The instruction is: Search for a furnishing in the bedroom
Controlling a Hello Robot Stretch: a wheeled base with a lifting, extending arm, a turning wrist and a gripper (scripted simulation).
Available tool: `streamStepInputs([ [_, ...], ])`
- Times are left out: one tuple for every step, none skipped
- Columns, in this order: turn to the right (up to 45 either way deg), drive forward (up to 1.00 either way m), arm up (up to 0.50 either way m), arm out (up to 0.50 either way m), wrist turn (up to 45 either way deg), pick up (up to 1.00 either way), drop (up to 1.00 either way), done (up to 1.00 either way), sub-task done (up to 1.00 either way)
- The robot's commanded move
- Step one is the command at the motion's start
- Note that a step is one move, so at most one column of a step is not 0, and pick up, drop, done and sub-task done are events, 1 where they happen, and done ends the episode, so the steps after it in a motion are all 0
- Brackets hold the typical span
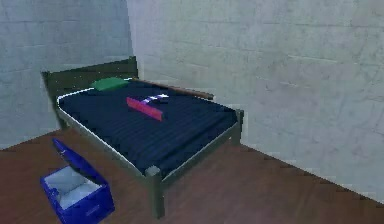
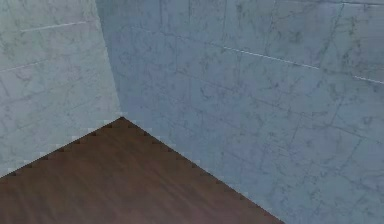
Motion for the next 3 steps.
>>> streamStepInputs([
  [0.0, 0.25, 0.00, 0.00, 0.0, 0.00, 0.00, 0.00, 0.00],
  [-15.0, 0.00, 0.00, 0.00, 0.0, 0.00, 0.00, 0.00, 0.00],
  [0.0, 0.00, 0.00, 0.00, 0.0, 0.00, 0.00, 1.00, 0.00],
])
